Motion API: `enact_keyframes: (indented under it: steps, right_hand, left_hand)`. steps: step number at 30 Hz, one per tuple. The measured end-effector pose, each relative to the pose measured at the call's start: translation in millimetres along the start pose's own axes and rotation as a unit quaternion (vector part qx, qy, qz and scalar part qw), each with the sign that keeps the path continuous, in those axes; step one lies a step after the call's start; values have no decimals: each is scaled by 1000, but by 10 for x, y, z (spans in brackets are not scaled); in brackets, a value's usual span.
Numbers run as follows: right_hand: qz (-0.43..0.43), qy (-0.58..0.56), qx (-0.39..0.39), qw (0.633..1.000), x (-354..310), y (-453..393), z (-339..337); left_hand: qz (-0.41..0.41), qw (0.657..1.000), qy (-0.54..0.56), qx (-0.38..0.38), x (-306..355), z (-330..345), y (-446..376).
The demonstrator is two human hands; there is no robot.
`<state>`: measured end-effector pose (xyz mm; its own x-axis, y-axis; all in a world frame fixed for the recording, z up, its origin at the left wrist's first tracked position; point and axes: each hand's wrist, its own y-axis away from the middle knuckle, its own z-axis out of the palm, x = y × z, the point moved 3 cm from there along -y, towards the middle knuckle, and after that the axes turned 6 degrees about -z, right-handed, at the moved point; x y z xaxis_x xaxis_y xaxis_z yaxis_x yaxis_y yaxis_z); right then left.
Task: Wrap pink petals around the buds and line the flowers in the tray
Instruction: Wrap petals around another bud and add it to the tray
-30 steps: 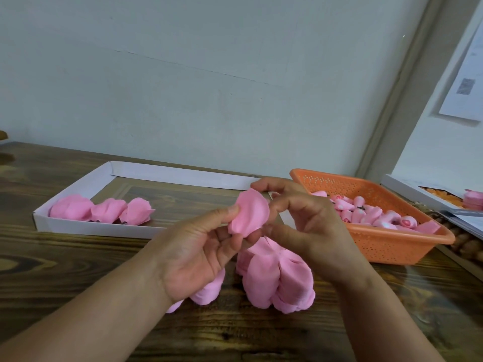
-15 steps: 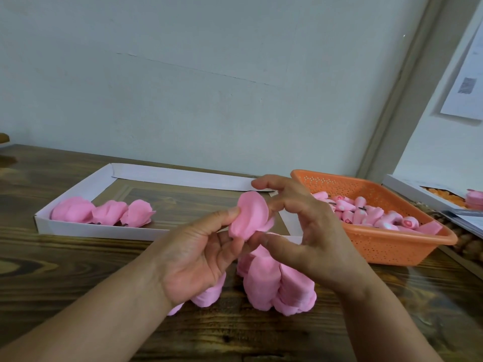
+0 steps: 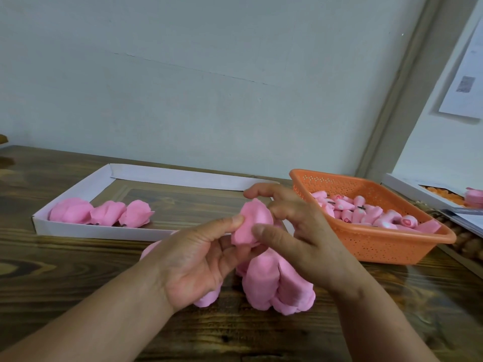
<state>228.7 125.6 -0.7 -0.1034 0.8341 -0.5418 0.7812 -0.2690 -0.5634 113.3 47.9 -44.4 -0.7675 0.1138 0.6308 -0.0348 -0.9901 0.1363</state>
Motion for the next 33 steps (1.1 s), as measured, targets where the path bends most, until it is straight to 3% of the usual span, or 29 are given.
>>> enact_keyframes:
  steps: [5, 13, 21, 27, 33]
  right_hand:
    - [36, -50, 33, 998, 49, -17, 7]
    - [78, -25, 50, 995, 25, -42, 64]
    - [116, -49, 91, 988, 42, -18, 4]
    - [119, -70, 160, 977, 0, -12, 24]
    - [118, 5, 227, 967, -3, -1, 50]
  left_hand:
    - [8, 1000, -9, 11, 26, -3, -5]
    - [32, 999, -34, 17, 26, -22, -19]
    - [99, 992, -72, 43, 110, -29, -13]
    - [122, 986, -94, 59, 104, -32, -7]
    - [133, 982, -114, 64, 69, -39, -22]
